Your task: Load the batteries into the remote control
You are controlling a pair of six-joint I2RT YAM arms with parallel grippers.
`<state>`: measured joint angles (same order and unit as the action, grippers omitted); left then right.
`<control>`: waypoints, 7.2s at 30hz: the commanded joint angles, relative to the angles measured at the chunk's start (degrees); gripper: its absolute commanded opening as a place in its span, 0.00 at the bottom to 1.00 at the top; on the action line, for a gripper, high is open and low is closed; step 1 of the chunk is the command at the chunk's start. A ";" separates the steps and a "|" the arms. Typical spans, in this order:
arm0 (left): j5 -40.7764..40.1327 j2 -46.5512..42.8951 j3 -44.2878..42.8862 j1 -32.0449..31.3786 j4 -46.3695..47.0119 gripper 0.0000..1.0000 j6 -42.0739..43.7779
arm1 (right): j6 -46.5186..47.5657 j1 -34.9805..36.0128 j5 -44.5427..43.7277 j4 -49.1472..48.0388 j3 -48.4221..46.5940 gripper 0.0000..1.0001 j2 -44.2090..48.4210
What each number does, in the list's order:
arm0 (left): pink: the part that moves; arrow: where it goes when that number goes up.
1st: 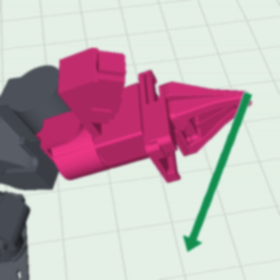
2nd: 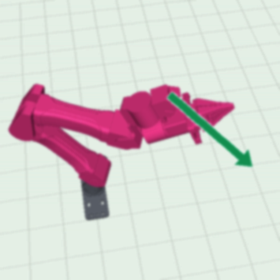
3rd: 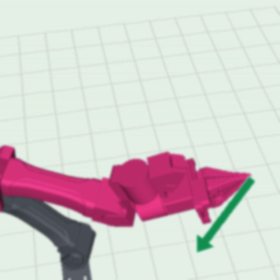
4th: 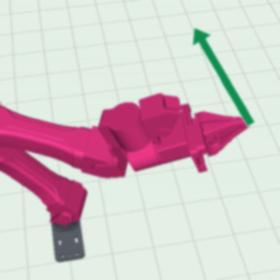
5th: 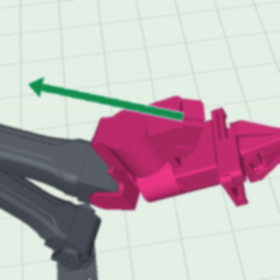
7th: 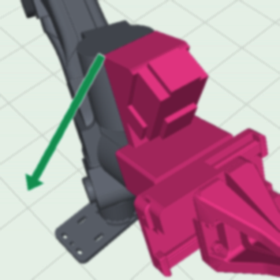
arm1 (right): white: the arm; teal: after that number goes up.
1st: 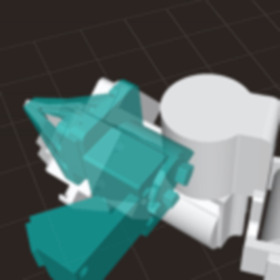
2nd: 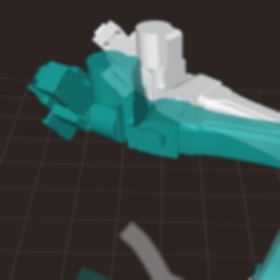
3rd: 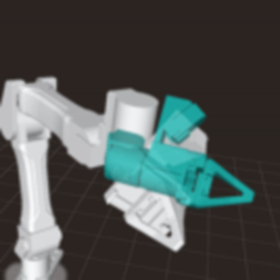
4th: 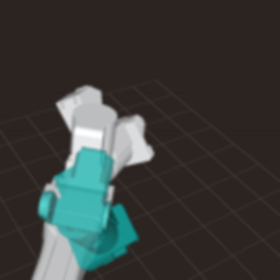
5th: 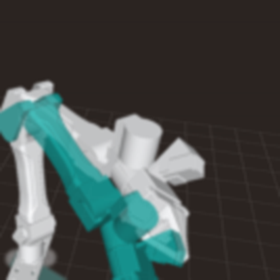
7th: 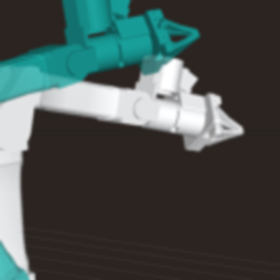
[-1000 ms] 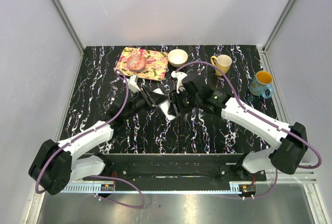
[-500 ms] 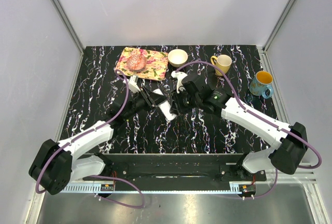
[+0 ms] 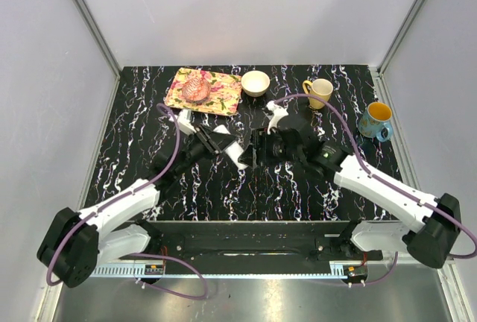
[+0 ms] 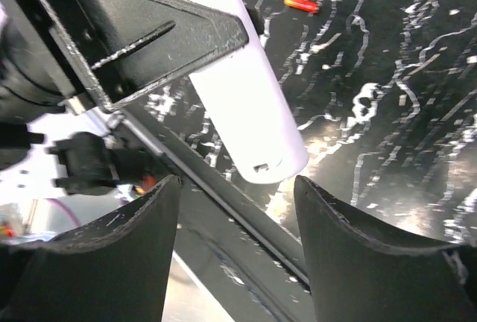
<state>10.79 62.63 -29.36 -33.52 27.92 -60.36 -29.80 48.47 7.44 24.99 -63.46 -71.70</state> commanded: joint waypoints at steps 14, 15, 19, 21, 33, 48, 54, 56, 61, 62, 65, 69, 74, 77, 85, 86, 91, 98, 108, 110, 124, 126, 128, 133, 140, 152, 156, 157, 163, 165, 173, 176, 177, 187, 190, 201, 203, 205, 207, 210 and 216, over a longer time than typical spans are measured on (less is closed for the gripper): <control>-14.83 -9.54 7.83 -3.04 13.30 0.00 3.32 | -32.77 -2.67 5.39 -34.66 16.53 0.52 4.11; -14.92 -9.72 8.01 -3.13 13.39 0.00 3.40 | -32.78 -2.94 5.30 -34.66 16.35 0.51 4.03; -15.27 -10.60 8.36 -3.22 12.86 0.00 3.93 | -33.04 -3.99 6.09 -34.31 15.91 0.48 3.06; -15.44 -10.78 8.27 -3.22 12.86 0.00 4.11 | -33.13 -4.08 6.36 -34.13 16.00 0.47 2.62; -18.34 -12.01 6.34 -3.31 8.64 0.00 7.53 | -32.42 -4.08 6.71 -31.32 17.32 0.54 4.29; -17.99 -12.36 6.25 -3.75 9.61 0.00 8.15 | -33.21 -4.08 9.87 -31.50 15.47 0.54 -0.46; -17.20 -12.09 6.16 -3.75 10.49 0.00 8.41 | -33.83 -4.08 9.96 -32.55 15.65 0.54 -0.72; -17.03 -12.09 6.25 -3.92 10.84 0.00 8.50 | -33.83 -4.08 9.87 -32.90 15.56 0.54 -0.90; -16.59 -12.01 6.95 -4.36 11.72 0.00 8.33 | -34.01 -4.08 9.87 -33.78 14.95 0.54 -1.86; -16.50 -12.01 6.95 -4.36 11.72 0.00 8.41 | -34.09 -4.08 9.96 -34.04 14.95 0.54 -2.04; -16.41 -12.01 7.22 -4.63 12.15 0.00 8.33 | -34.18 -4.08 10.13 -34.22 14.60 0.53 -2.48; -16.15 -11.83 7.22 -4.89 12.07 0.00 8.76 | -34.36 -4.08 10.14 -35.10 14.59 0.53 -2.65; -16.59 -11.48 7.22 -5.24 11.72 0.00 9.29 | -34.36 -4.08 10.22 -35.19 13.98 0.53 -2.65; -17.03 -11.39 7.13 -5.42 11.45 0.00 9.73 | -34.36 -4.08 10.22 -35.10 13.80 0.53 -2.83; -18.34 -11.48 7.22 -5.59 10.49 0.00 10.79 | -34.27 -4.17 10.14 -34.93 13.63 0.53 -2.48; -18.43 -11.57 7.22 -5.51 10.31 0.00 10.96 | -34.27 -4.08 10.14 -34.93 13.71 0.54 -2.48; -19.66 -11.92 7.22 -5.59 9.78 0.00 11.31 | -34.27 -4.08 10.31 -34.84 13.72 0.56 -2.39; -20.45 -11.92 7.04 -5.51 8.99 0.00 11.84 | -34.36 -4.08 10.31 -35.10 13.72 0.57 -2.22; -21.95 -12.01 6.78 -5.51 6.97 0.00 11.84 | -34.53 -4.08 9.96 -35.45 13.89 0.57 -2.04; -21.77 -12.01 7.04 -5.51 7.41 0.00 11.49 | -34.53 -4.08 10.05 -35.36 13.80 0.57 -2.39; -19.05 -12.18 7.57 -5.51 10.31 0.00 10.17 | -35.06 -4.08 10.49 -36.07 13.98 0.57 -3.44; -18.52 -12.01 7.57 -5.51 10.57 0.00 10.08 | -35.15 -4.17 10.22 -36.33 14.15 0.56 -3.27; -17.64 -11.92 7.74 -5.59 11.01 0.00 9.65 | -35.24 -4.00 10.14 -36.59 14.15 0.57 -3.36; -15.28 -11.48 8.62 -6.12 13.21 0.00 8.86 | -35.32 -4.08 10.13 -38.26 14.15 0.54 -3.88; -15.44 -11.39 9.24 -6.74 12.34 0.00 8.68 | -34.36 -4.08 10.84 -39.50 13.10 0.44 -3.27; -17.73 -10.16 6.69 -6.82 9.70 0.00 9.47 | -33.22 -4.08 10.31 -36.60 12.92 0.43 -0.90; -18.08 -9.81 5.81 -6.74 9.26 0.00 9.99 | -32.95 -4.00 10.13 -35.81 13.19 0.43 -0.19; -18.08 -9.81 5.72 -6.82 9.08 0.00 10.17 | -32.95 -4.08 10.14 -35.80 13.28 0.44 0.07; -18.17 -9.81 5.37 -6.74 8.55 0.00 11.05 | -32.95 -4.08 9.87 -35.63 13.63 0.43 0.86; -18.17 -10.07 5.37 -6.74 8.29 0.00 11.49 | -32.78 -4.08 9.61 -35.45 13.72 0.43 1.04; -18.08 -10.34 4.76 -6.74 5.48 0.00 13.95 | -32.69 -4.08 9.87 -35.54 13.01 0.43 1.12; -17.91 -10.16 4.58 -6.82 4.95 0.00 14.30 | -32.43 -4.08 9.87 -35.19 12.57 0.44 0.95; -17.99 -10.16 4.67 -6.91 4.77 0.00 14.30 | -32.42 -4.08 9.87 -35.19 12.57 0.43 0.95; -18.35 -10.60 3.97 -6.82 4.25 0.00 13.07 | -32.42 -4.08 9.96 -34.40 13.80 0.44 1.56; -17.56 -10.60 3.35 -6.74 3.90 0.00 12.20 | -32.51 -4.00 9.70 -34.13 14.51 0.44 2.00; -15.89 -9.02 2.65 -6.38 1.78 0.00 11.05 | -31.81 -4.08 8.73 -32.38 16.70 0.45 3.85; -15.45 -8.76 2.47 -6.38 2.05 0.00 10.44 | -31.81 -4.08 8.64 -32.11 17.05 0.45 3.94; -14.74 -8.41 1.86 -6.39 1.87 0.00 10.17 | -31.81 -4.08 8.38 -31.94 17.58 0.45 4.38; -14.39 -8.32 1.42 -6.38 1.35 0.00 9.91 | -31.72 -4.08 8.11 -31.67 17.93 0.45 4.47; -13.60 -8.31 1.06 -6.30 1.17 0.00 9.21 | -31.37 -4.08 7.94 -31.23 18.02 0.45 4.73; -12.28 -8.23 0.63 -6.03 0.64 0.00 7.80 | -30.93 -4.08 7.50 -30.18 18.20 0.45 4.82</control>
<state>-4.95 54.24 -26.06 -39.42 26.98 -51.05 -61.78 44.23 16.36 -3.57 -45.12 -68.84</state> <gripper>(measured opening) 0.297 0.450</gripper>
